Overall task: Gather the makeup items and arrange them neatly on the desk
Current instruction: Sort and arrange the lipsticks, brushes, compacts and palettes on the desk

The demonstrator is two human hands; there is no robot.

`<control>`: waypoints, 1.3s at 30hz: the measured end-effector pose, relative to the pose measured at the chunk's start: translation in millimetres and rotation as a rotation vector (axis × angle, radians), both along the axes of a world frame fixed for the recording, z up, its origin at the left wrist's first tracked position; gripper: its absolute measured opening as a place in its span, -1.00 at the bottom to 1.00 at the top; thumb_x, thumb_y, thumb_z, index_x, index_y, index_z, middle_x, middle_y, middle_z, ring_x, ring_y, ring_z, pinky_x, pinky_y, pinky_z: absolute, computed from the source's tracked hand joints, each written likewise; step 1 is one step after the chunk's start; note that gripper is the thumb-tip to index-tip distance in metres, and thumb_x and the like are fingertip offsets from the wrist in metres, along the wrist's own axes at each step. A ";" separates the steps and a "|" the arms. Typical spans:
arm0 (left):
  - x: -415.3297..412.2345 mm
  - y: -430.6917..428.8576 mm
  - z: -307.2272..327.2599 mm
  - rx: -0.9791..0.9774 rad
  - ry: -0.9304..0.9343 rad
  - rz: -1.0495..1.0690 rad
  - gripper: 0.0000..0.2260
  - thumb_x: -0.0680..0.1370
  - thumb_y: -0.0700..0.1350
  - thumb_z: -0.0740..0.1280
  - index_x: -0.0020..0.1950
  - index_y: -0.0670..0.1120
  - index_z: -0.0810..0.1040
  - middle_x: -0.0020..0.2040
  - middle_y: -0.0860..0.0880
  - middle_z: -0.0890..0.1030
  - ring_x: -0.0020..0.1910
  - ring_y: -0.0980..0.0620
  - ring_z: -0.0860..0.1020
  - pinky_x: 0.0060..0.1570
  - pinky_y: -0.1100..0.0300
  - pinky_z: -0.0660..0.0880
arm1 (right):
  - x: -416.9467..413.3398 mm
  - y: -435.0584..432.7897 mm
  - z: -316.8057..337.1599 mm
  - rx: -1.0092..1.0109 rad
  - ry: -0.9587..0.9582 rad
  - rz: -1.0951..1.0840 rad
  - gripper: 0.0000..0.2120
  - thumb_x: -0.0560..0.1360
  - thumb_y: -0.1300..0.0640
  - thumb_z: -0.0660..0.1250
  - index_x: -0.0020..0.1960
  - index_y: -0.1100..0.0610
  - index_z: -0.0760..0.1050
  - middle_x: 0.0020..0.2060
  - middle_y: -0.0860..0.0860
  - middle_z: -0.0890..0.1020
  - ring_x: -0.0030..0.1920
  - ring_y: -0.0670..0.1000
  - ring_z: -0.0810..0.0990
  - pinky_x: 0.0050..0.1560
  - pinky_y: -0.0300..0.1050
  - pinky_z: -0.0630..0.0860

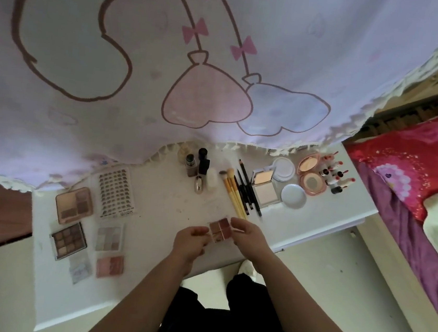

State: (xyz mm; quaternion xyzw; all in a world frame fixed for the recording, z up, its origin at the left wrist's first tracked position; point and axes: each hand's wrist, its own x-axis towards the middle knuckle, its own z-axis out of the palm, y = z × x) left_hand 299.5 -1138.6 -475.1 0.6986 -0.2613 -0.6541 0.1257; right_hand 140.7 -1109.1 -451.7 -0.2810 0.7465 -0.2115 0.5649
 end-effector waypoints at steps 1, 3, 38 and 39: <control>-5.7 -1.0 0.1 0.001 0.001 0.004 -0.78 0.51 -0.33 0.37 0.14 -0.20 0.62 -0.09 -0.12 0.63 -0.26 0.02 0.50 -0.37 0.25 0.45 | -3.1 -2.3 -0.8 0.005 0.021 0.014 -0.56 0.55 0.30 0.27 0.43 0.19 0.44 0.33 0.07 0.55 0.32 0.05 0.51 0.38 -0.02 0.42; -15.8 -2.6 0.8 0.001 0.026 0.043 -0.83 0.52 -0.35 0.36 0.08 -0.21 0.62 -0.14 -0.11 0.64 -0.27 0.02 0.50 -0.32 0.22 0.46 | -7.8 -5.1 -3.1 0.015 0.035 0.032 -0.55 0.56 0.32 0.24 0.44 0.20 0.42 0.35 0.09 0.53 0.36 0.05 0.48 0.40 -0.06 0.38; 166.9 45.0 23.5 -0.304 -0.506 0.248 -0.66 0.60 -0.23 0.23 0.38 -0.10 0.47 0.28 -0.11 0.52 0.22 -0.08 0.50 0.14 0.11 0.43 | 157.3 -26.9 -31.2 -0.179 -0.059 0.393 -0.60 0.55 0.30 0.17 0.34 0.07 0.47 0.12 -0.05 0.59 0.06 -0.05 0.54 0.16 -0.18 0.44; 175.7 42.2 24.5 -0.294 -0.501 0.240 -0.65 0.60 -0.24 0.23 0.39 -0.10 0.45 0.30 -0.11 0.50 0.24 -0.06 0.49 0.14 0.12 0.43 | 169.8 -26.6 -33.3 -0.183 -0.057 0.425 -0.58 0.54 0.31 0.17 0.36 0.08 0.46 0.16 -0.04 0.57 0.11 -0.03 0.54 0.22 -0.19 0.42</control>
